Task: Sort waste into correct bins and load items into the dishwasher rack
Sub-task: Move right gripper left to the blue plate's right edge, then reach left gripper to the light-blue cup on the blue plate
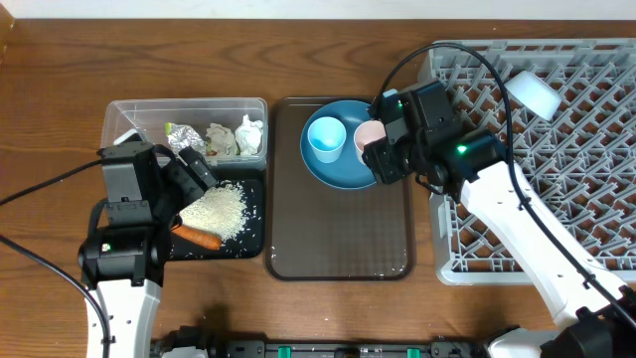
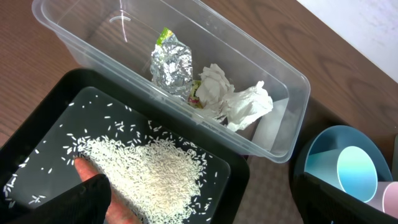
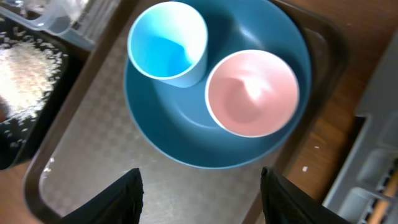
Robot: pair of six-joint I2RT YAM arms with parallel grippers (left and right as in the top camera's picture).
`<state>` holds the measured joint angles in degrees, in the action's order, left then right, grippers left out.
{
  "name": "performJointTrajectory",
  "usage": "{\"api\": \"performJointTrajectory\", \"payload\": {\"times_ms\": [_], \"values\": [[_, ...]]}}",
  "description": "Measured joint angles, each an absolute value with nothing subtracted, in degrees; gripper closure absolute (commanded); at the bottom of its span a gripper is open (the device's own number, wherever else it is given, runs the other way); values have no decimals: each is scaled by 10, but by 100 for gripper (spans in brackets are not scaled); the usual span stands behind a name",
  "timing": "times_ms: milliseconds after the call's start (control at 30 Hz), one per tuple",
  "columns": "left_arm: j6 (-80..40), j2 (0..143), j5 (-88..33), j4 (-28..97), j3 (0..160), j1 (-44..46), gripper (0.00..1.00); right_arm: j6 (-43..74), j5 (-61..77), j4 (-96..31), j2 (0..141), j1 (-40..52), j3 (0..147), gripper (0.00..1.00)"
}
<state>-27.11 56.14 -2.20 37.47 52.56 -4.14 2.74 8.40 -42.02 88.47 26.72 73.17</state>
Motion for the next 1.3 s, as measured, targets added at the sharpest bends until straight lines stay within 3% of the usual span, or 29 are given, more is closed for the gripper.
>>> {"api": "performJointTrajectory", "payload": {"times_ms": [433,800,1133,1200,1233,1300], "values": [[-271,561,-22,375,526,-41,5,36,62,-439,885,249,732,34],[-271,561,-22,375,526,-41,5,67,52,-531,873,194,732,1],[-271,562,-31,364,526,-41,0,66,30,-550,869,193,732,1],[-273,562,-59,360,526,-41,28,66,27,-551,869,193,732,1],[-275,562,-76,355,526,-41,36,66,27,-551,869,193,732,1],[-276,571,-120,333,526,-32,41,66,25,-554,869,193,732,1]]}}
